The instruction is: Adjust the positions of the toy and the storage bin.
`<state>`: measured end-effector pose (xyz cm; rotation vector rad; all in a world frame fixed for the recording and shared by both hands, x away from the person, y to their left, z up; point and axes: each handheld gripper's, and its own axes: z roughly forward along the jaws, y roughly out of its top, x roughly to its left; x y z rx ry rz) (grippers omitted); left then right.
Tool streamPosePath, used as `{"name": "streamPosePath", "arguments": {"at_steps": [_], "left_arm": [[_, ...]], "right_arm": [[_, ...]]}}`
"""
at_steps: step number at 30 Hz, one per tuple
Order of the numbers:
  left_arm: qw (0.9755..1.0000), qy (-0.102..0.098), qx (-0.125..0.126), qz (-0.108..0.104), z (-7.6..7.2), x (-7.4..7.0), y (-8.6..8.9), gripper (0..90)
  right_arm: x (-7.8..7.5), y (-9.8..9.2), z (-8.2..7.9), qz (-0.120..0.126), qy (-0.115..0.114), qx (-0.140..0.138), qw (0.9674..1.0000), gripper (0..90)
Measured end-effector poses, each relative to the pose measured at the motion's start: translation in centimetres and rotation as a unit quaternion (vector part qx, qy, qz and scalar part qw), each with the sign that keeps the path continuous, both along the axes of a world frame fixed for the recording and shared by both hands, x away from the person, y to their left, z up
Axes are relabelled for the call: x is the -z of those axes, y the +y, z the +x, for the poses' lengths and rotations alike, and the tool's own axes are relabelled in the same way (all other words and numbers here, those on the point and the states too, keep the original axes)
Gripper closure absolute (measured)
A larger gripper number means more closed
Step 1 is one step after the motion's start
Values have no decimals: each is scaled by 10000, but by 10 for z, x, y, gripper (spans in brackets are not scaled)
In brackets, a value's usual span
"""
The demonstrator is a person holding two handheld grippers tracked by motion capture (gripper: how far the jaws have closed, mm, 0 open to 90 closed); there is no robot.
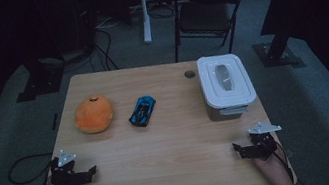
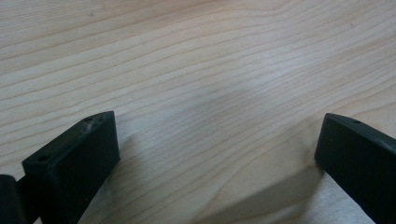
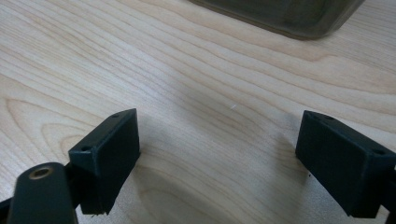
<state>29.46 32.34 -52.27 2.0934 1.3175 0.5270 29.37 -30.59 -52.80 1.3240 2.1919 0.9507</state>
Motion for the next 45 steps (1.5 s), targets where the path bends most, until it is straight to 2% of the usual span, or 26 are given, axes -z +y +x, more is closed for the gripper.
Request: {"name": "streamPosePath", "arguments": {"at_steps": [4, 7, 11, 15, 17, 18, 21, 29, 37, 42, 45], "left_arm": [[9998, 61, 188, 42, 1, -1, -8, 4], [9995, 11, 265, 180, 1, -3, -17, 4], [9993, -24, 358, 121, 4, -11, -27, 4], [9988, -89, 454, 150, 11, -18, -39, 4], [9988, -89, 454, 150, 11, -18, -39, 4], [9985, -112, 534, 106, 17, -22, -46, 4], [9981, -115, 609, 65, 23, -26, -54, 4], [9956, -139, 912, 149, 38, -35, -81, 4], [9937, -204, 1088, 175, 54, -46, -111, 4], [9920, -188, 1212, 302, 65, -48, -127, 4], [9919, -169, 1214, 332, 71, -49, -134, 4]], "right_arm": [[0, 0, 0, 2, 8, 30, 10000, 132], [0, 0, 0, 9, 6, 29, 10000, 132], [0, 0, 0, 13, 12, 45, 10000, 131], [0, 0, 0, 3, 8, 73, 10000, 132], [0, 0, 0, 5, 9, 75, 10000, 132], [0, 0, 0, 4, 8, 74, 10000, 132], [0, 0, 0, 0, 14, 77, 10000, 131], [0, 0, 0, 3, 13, 80, 10000, 132], [0, 0, -1, -5, 6, 87, 10000, 132], [0, 0, -1, -4, 8, 91, 10000, 132], [0, 0, -1, -4, 8, 90, 10000, 132]]}}
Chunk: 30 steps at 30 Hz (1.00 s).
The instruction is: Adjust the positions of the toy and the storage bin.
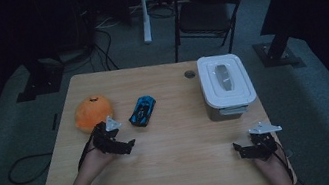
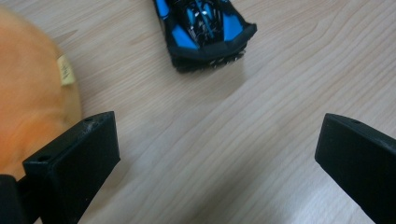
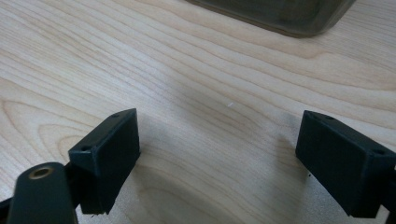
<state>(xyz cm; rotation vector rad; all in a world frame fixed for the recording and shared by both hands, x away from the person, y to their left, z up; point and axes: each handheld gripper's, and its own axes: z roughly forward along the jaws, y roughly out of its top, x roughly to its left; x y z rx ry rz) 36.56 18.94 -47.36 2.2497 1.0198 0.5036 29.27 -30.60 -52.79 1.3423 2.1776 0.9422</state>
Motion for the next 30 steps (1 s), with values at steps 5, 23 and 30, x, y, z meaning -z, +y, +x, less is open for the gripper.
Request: {"name": "streamPosePath", "arguments": {"at_steps": [5, 23, 30], "left_arm": [[10000, -4, 54, 52, 10, -4, -15, 4], [9998, 137, -113, -27, 65, -7, -54, 4], [9992, 278, -278, 1, 93, 2, -61, 5]], "right_arm": [[0, 0, 0, 0, 2, 0, 10000, 132], [0, 0, 0, 1, -1, 1, 10000, 132], [0, 0, 0, 1, -3, -1, 10000, 132]]}}
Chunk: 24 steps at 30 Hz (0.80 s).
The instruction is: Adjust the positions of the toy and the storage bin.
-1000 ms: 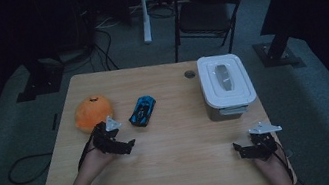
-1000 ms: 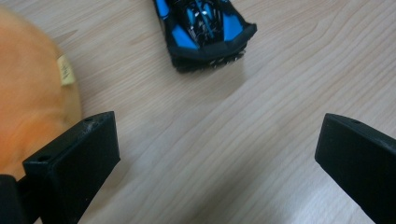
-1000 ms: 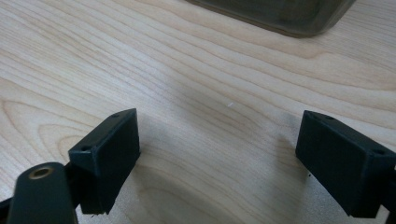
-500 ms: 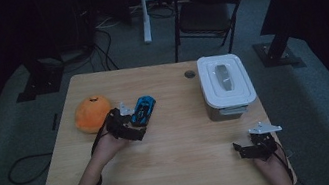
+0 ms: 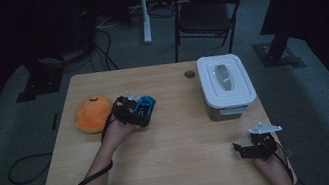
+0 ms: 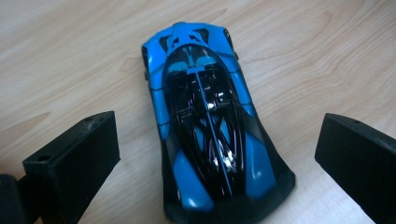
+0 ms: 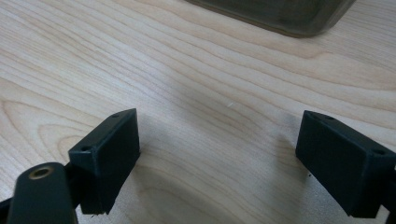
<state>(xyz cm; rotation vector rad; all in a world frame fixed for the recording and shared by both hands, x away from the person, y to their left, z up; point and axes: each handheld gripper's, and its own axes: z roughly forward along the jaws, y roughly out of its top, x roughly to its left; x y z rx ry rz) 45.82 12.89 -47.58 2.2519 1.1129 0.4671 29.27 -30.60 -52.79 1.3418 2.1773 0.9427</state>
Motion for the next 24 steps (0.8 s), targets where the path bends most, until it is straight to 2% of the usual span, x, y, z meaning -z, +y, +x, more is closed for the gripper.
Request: {"name": "streamPosePath", "arguments": {"at_steps": [3, 5, 7, 8, 11, 14, 17, 24], "left_arm": [[10000, 87, -48, -7, 8, 4, -2, 5], [9998, 147, -110, -58, 18, 8, -4, 49], [9997, 222, -122, -64, 23, 11, -6, 50], [9996, 243, -129, 16, 24, 12, -8, 50], [9993, 303, -210, 53, 27, 15, -11, 50], [9986, 319, -396, 119, 31, 17, -11, 50], [9981, 429, -418, 169, 33, 19, -14, 50], [9970, 533, -497, 257, 37, 26, -15, 51]], "right_arm": [[0, 0, 0, -1, 0, 0, 10000, 132], [0, 0, 0, 0, 0, -1, 10000, 132], [0, 0, 0, 1, 0, -1, 10000, 132], [0, 0, 0, 0, -1, -2, 10000, 132], [0, 0, 0, 1, -1, -3, 10000, 133], [0, 0, 0, 4, 0, -5, 10000, 133], [0, 0, 0, 1, -1, -6, 10000, 134], [0, 0, 0, 0, -2, -10, 10000, 134]]}}
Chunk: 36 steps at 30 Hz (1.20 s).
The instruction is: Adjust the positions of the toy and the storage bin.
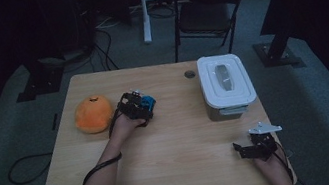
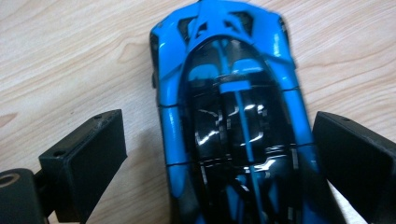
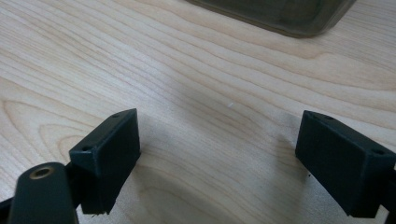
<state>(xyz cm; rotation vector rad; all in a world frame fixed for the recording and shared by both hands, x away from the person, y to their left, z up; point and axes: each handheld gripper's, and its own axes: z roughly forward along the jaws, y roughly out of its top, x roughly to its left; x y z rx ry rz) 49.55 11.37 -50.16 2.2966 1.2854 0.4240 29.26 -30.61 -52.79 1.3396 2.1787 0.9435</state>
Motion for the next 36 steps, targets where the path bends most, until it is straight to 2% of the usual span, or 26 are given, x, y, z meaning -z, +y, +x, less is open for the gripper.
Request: {"name": "streamPosePath", "arguments": {"at_steps": [8, 12, 16, 18, 24, 31, 36], "left_arm": [[9999, 53, -22, -91, 1, 6, -1, 66], [9998, 3, 177, -126, 0, 3, -3, 161], [9998, 28, 153, -109, 1, 2, -5, 216], [9998, -48, 189, -81, -1, 1, -6, 256], [9995, -68, 301, -28, -5, -1, -4, 261], [9985, -134, 526, -77, -18, -16, 0, 260], [9975, -196, 679, -85, -32, -29, 6, 261]], "right_arm": [[0, 0, 0, 1, 0, 1, 10000, 134], [0, 0, 0, 3, 0, 0, 10000, 134], [0, 0, 0, 3, -2, 1, 10000, 135], [0, 0, 0, 4, -2, 2, 10000, 135], [0, 0, 0, 5, -6, 10, 10000, 138], [0, 0, 0, 8, -2, 21, 10000, 138], [0, 0, 0, 9, 0, 22, 10000, 138]]}}
